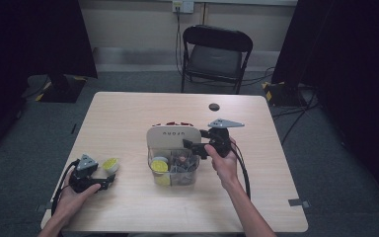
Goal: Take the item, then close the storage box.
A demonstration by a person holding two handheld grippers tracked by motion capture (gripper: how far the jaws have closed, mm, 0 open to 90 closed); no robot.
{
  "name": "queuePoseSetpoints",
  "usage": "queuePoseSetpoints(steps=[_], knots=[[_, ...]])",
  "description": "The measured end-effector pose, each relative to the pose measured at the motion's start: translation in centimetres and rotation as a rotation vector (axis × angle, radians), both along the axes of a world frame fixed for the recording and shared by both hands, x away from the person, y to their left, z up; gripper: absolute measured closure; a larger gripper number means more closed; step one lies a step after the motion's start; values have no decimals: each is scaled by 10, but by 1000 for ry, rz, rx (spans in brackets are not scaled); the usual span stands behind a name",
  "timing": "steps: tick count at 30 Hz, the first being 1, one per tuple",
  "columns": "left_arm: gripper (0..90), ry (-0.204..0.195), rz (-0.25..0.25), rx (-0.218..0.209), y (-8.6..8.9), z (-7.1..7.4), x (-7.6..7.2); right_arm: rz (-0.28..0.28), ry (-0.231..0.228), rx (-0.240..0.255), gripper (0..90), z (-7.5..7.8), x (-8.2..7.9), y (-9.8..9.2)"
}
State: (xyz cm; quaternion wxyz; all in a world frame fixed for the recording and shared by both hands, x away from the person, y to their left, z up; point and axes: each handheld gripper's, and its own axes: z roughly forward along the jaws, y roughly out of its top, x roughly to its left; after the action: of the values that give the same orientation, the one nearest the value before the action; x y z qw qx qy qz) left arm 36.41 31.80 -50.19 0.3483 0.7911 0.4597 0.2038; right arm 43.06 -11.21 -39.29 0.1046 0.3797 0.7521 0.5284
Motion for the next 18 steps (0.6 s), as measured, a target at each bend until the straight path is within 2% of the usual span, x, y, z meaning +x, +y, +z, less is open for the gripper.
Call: queuePoseSetpoints(steps=[7, 9, 10, 15, 18], knots=[[152, 0, 1, -1, 0, 0, 0, -2, -15, 3, 201, 3, -3, -1], [152, 1, 2, -1, 0, 0, 0, 4, -21, 17, 234, 5, -4, -2], [152, 0, 1, 0, 0, 0, 0, 20, -25, 33, 283, 8, -4, -2], [152, 0, 1, 0, 0, 0, 0, 62, -29, 18, 304, 11, -4, 9], [152, 0, 2, 0, 0, 0, 0, 68, -23, 9, 326, 9, -5, 13]])
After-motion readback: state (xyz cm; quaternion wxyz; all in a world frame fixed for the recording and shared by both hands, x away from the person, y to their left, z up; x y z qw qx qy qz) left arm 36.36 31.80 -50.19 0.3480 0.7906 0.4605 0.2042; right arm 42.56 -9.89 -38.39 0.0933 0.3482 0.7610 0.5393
